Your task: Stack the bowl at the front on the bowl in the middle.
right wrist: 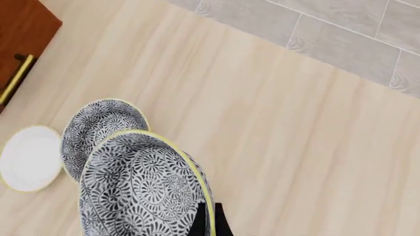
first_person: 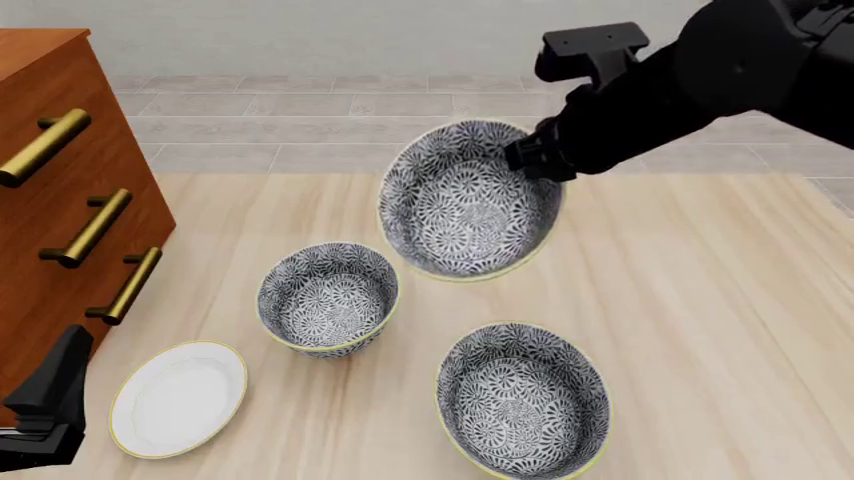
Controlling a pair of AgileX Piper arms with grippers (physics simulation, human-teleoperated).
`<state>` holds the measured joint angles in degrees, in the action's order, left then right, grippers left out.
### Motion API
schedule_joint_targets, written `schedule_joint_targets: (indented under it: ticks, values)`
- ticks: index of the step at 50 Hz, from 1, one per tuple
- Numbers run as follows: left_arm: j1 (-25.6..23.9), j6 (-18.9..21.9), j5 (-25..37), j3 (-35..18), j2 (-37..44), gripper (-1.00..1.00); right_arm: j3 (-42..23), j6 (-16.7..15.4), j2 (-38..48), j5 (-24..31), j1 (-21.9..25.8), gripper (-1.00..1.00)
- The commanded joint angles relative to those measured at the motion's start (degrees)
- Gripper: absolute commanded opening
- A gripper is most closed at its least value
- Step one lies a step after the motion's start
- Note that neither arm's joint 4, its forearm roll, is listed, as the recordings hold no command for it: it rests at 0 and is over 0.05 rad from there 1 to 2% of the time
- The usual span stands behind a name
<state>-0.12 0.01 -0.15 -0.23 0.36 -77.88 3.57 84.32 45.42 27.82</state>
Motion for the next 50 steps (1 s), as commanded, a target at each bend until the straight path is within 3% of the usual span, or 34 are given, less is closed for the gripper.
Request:
schedule_joint_targets:
  ticks: [1,14,50]
  values:
    - [0.1,0.1,0.0,0.0,-0.2,1.00,-0.1,0.0,-1.1,0.7,0.0,-1.00]
    - [-0.4,0.0,0.1,0.0,-0.1,1.00,-1.7,0.0,0.4,1.1,0.8,-1.00]
    - [-0.4,0.1,0.1,0.0,-0.2,1.00,-9.8,4.8,12.2,-3.8,9.0,-1.00]
